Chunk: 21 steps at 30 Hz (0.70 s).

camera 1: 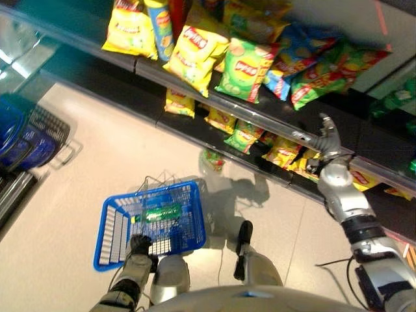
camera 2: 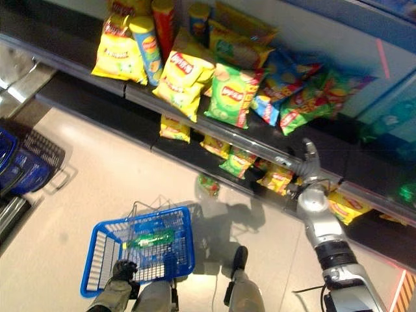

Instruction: Pick up the snacks into the basket

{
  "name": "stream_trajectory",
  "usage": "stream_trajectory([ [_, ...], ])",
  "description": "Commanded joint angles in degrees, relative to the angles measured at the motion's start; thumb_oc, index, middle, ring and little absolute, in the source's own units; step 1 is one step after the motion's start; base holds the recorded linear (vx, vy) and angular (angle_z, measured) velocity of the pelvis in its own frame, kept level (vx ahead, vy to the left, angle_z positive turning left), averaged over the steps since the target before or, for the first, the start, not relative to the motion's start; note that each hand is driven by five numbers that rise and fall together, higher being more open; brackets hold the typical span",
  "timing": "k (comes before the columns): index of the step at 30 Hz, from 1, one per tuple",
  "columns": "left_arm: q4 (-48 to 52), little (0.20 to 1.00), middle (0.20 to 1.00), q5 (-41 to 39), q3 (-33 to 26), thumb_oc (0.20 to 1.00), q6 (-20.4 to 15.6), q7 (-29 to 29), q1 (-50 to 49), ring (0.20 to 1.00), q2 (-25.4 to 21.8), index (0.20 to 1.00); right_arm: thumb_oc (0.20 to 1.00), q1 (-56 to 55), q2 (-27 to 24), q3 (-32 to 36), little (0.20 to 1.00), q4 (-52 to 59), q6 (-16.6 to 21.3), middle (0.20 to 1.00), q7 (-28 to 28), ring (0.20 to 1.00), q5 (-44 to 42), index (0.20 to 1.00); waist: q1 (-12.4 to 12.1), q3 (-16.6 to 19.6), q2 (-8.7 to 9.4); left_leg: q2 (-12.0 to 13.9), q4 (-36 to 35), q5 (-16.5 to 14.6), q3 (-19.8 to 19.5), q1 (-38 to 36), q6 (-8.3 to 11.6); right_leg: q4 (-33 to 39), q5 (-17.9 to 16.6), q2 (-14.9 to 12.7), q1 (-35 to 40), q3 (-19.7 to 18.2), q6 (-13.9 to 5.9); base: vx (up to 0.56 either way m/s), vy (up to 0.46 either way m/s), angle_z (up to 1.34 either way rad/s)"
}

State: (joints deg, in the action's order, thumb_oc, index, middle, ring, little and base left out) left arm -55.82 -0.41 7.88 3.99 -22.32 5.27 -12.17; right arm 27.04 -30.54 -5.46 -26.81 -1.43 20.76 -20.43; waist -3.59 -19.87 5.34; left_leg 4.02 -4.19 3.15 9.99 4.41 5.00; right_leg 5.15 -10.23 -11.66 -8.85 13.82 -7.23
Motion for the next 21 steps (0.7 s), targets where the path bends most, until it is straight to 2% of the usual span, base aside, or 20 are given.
stream_trajectory([
  [1,-0.9,0.200,0.200,-3.5,3.3,0.200,-0.5,-1.2,-1.9,0.200,0.1,0.200,1.000,5.4,-2.4,0.0,1.000,0.0,1.3,1.000,2.6,1.000,-1.7,1.000,-1.2,-1.6,1.05,0.6,-0.6,0.6,-1.0,2.4,-0.63,-4.9,-1.9,-4.7,-3.0,-0.2,-5.79,-0.04,-0.039,0.18],
  [11,4.5,0.200,0.200,-4.4,7.6,0.200,-1.8,-1.6,-0.1,0.200,0.5,0.200,1.000,10.7,-4.2,3.0,1.000,-10.1,3.5,1.000,3.6,1.000,-7.8,1.000,-2.1,-7.2,-1.57,0.4,-0.3,2.1,-3.0,7.9,-0.15,-5.4,-1.9,-5.3,-6.3,1.1,-5.82,-0.02,-0.009,0.11],
  [21,6.6,0.200,0.200,-6.3,9.6,0.200,-2.7,-1.1,0.8,0.200,0.8,0.200,1.000,16.4,-6.1,4.3,1.000,-16.2,5.9,1.000,2.6,1.000,-16.3,1.000,-2.4,-9.0,-2.81,-0.4,-0.3,2.5,-3.0,10.5,-0.02,-4.6,-2.8,-6.0,-8.5,0.8,-6.21,-0.01,0.014,0.00],
])
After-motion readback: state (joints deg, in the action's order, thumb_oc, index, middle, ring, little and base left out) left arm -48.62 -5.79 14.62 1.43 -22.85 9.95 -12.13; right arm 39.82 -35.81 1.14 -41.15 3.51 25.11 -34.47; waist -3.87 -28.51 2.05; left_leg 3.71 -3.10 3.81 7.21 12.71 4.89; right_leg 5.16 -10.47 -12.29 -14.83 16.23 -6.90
